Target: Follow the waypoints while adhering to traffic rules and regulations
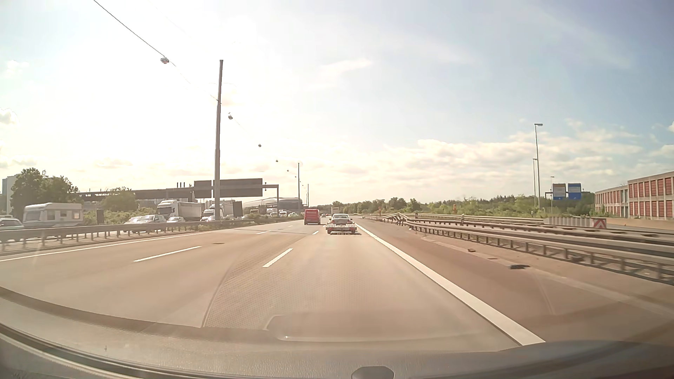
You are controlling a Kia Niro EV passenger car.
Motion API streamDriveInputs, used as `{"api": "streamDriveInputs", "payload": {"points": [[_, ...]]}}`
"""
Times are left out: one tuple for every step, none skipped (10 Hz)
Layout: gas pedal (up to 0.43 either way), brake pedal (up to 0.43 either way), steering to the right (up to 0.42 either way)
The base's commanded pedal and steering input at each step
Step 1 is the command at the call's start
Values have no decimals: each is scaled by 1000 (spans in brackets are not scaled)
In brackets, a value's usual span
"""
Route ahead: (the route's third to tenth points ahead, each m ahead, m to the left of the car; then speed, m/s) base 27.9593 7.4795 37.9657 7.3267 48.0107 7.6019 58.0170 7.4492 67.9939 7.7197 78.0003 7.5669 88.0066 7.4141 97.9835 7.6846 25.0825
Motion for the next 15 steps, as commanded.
{"api": "streamDriveInputs", "payload": {"points": [[79,0,-3],[79,0,-3],[79,0,-3],[87,0,-3],[98,0,-3],[110,0,-3],[110,0,-3],[110,0,-3],[110,0,-3],[110,0,-3],[130,0,-3],[138,0,-2],[138,0,-1],[138,0,-2],[138,0,-3]]}}
